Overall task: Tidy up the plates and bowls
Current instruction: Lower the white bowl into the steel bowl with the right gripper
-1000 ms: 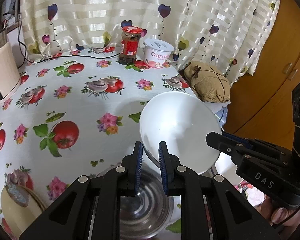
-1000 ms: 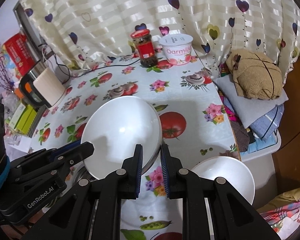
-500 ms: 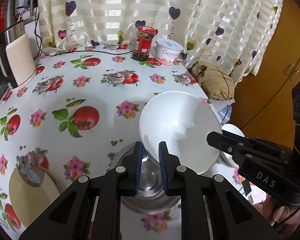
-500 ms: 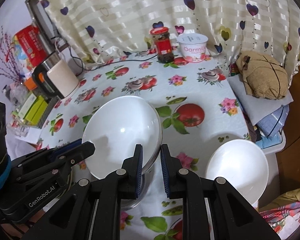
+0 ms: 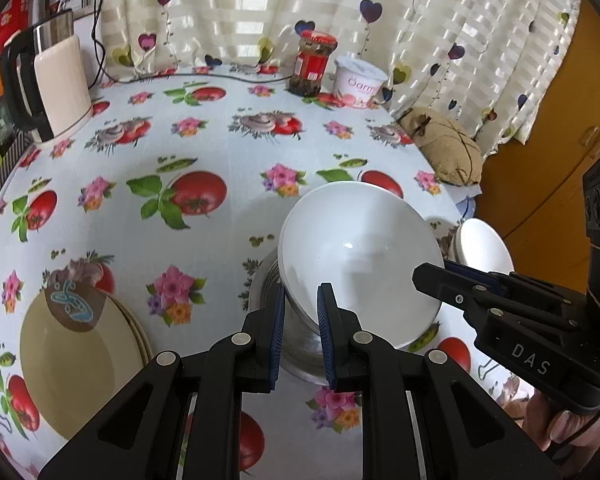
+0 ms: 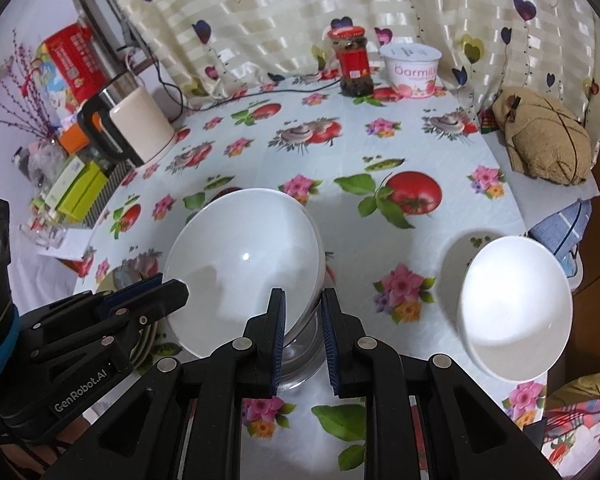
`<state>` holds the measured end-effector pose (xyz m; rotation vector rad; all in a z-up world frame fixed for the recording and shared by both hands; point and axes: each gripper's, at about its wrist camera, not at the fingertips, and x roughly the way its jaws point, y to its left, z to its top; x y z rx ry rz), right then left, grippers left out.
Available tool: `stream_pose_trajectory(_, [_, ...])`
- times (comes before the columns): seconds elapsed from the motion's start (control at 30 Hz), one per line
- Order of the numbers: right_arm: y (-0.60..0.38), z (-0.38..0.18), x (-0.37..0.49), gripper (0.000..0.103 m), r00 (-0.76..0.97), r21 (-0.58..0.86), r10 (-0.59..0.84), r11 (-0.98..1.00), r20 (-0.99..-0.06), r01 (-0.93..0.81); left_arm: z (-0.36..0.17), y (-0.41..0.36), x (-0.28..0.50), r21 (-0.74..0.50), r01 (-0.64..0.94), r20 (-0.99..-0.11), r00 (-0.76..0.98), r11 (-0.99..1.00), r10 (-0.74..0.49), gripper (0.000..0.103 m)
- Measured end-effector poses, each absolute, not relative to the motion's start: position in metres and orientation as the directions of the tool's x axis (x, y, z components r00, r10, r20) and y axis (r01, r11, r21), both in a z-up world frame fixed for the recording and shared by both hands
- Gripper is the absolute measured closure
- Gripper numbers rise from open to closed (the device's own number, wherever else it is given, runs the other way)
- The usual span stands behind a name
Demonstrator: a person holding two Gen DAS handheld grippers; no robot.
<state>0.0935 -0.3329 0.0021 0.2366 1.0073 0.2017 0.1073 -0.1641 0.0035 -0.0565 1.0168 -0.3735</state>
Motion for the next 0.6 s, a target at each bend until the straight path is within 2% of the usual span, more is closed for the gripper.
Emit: stream_pose_trajectory(0.6, [-0.326, -0.025, 0.099, 0.084, 0.447, 0.297, 0.291, 0.953, -0.846, -0.06, -0.019, -0.16, 0.11, -0.221, 0.257, -0.855, 0.414, 0.941, -0.313, 0.086])
